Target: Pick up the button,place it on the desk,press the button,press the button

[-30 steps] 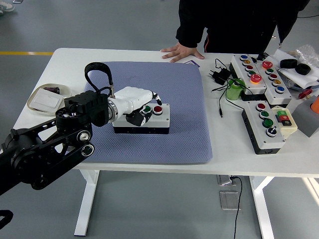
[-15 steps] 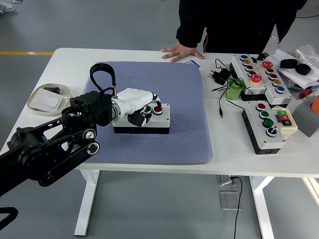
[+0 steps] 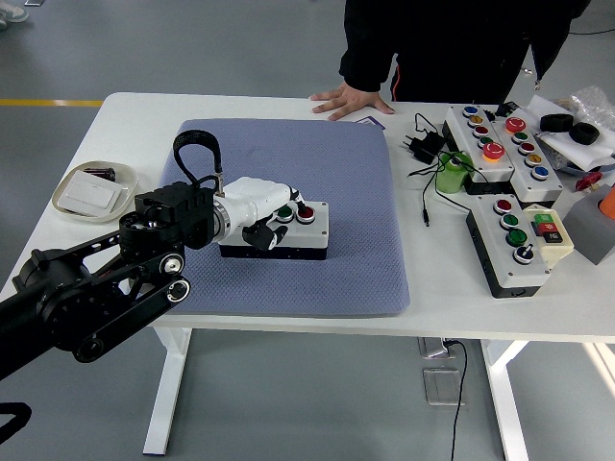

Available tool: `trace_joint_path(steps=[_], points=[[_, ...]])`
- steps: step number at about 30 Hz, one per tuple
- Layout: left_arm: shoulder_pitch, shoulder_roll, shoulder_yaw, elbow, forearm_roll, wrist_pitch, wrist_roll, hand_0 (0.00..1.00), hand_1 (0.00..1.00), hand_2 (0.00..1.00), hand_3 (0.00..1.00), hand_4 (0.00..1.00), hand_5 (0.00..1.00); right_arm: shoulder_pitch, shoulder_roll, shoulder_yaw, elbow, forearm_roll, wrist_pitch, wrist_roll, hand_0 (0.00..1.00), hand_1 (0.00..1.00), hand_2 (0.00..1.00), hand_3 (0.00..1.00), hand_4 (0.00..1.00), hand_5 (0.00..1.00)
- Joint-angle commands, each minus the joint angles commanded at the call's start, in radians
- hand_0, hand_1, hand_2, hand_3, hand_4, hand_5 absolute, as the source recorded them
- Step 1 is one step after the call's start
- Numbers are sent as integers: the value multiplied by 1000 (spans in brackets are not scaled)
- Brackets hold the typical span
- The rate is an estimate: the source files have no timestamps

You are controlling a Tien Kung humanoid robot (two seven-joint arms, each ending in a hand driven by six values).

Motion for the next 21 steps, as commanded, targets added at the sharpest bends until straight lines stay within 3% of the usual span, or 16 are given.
trace_joint_path(steps=[14, 21], points=[[-11, 0, 37, 28, 10, -8, -2, 13, 2, 40, 778, 449, 2, -1, -1, 1, 0, -1, 0, 1, 642, 507, 549, 593, 249, 355], [-4, 4, 2, 2, 19, 5, -1, 14, 2, 40, 778, 447, 2, -4, 0, 1, 0, 0, 0, 0, 642, 509, 549, 593, 249, 354]])
